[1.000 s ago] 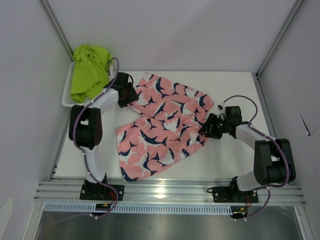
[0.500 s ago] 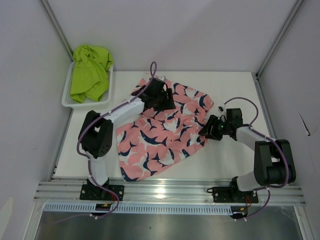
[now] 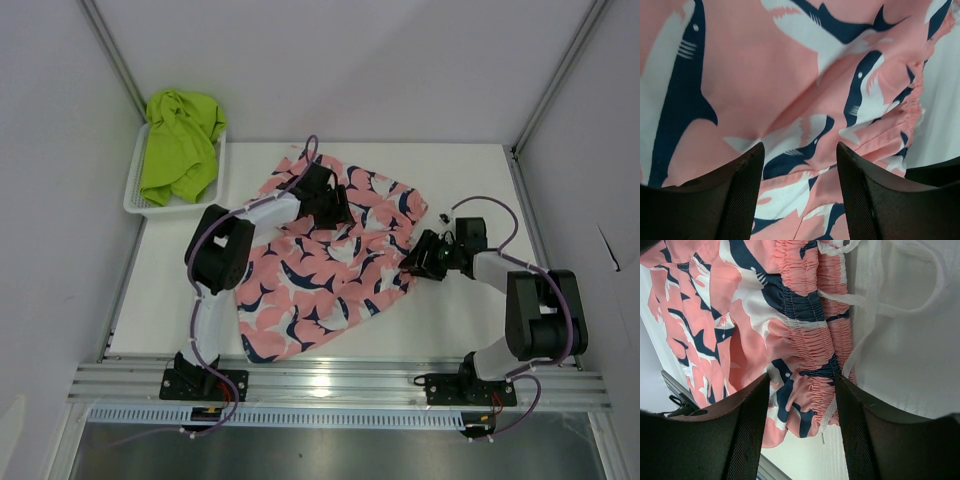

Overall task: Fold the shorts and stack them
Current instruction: Flatten the shorts out

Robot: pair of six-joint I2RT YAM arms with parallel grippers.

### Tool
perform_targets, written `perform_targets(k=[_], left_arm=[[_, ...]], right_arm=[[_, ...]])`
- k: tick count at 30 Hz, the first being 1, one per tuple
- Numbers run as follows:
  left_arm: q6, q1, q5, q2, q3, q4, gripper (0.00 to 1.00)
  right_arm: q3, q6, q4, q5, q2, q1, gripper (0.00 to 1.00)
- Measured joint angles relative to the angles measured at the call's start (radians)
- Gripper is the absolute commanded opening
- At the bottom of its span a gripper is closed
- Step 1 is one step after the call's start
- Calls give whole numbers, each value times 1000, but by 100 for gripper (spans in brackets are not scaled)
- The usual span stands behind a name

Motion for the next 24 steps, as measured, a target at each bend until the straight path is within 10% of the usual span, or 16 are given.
perform_targets(k=[24], left_arm=[[-2, 33, 46, 92, 98, -13, 61]], right_arm=[[-108, 32, -106, -121, -252, 64, 57]])
